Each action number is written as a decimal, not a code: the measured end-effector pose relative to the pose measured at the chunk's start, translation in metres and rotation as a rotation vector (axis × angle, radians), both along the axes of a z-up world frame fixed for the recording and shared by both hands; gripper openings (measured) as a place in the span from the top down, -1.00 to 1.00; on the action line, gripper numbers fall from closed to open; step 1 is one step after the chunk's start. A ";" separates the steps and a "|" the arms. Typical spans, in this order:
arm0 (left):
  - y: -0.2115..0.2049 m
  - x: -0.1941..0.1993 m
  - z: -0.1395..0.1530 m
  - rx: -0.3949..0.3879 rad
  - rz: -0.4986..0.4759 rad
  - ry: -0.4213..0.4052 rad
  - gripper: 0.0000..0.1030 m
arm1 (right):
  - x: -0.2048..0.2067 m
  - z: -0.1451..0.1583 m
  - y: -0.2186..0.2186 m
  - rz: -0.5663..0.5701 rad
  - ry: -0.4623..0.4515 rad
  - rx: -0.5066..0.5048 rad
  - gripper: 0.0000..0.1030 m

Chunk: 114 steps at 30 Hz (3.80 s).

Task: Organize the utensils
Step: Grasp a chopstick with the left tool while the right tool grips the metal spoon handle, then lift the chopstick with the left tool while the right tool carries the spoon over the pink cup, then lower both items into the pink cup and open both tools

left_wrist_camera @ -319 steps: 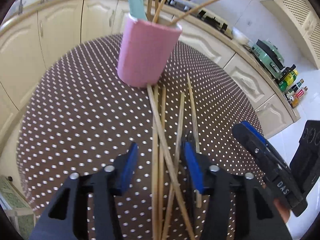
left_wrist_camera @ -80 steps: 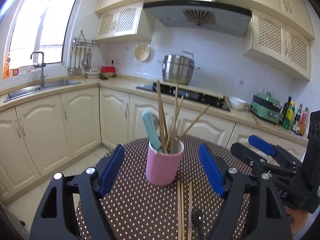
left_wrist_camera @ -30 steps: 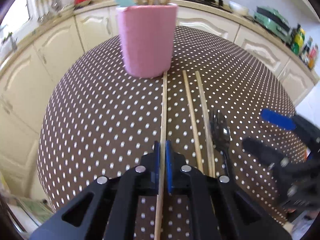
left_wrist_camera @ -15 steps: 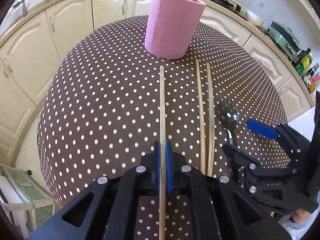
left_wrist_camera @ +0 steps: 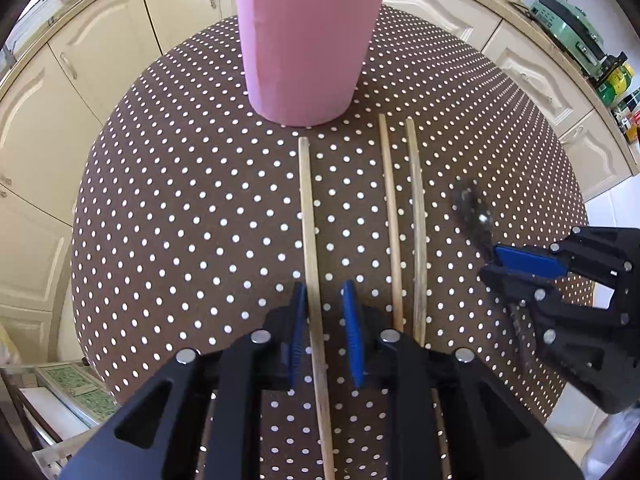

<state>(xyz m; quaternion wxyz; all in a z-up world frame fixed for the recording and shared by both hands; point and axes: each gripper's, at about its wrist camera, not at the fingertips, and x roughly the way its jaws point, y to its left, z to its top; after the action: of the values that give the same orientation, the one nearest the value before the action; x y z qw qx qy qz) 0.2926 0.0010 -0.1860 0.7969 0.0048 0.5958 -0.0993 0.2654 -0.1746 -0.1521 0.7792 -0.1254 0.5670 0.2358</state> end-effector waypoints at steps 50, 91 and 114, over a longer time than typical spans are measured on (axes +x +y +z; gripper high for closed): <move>0.040 0.023 0.178 -0.399 0.185 -1.170 0.88 | 0.072 0.150 -0.008 -0.139 -0.704 0.719 0.77; 0.042 0.030 0.100 -0.276 0.151 -1.008 0.88 | 0.064 0.095 0.009 -0.131 -0.733 0.653 0.76; 0.052 0.001 0.103 -0.219 0.210 -0.934 0.05 | 0.044 0.084 0.020 -0.151 -0.678 0.595 0.75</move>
<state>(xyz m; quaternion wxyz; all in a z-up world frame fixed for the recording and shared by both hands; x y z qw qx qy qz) 0.2934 0.0531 -0.0834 0.9805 -0.0951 0.1583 -0.0676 0.3093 -0.1551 -0.0685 0.9379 0.0757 0.1951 0.2767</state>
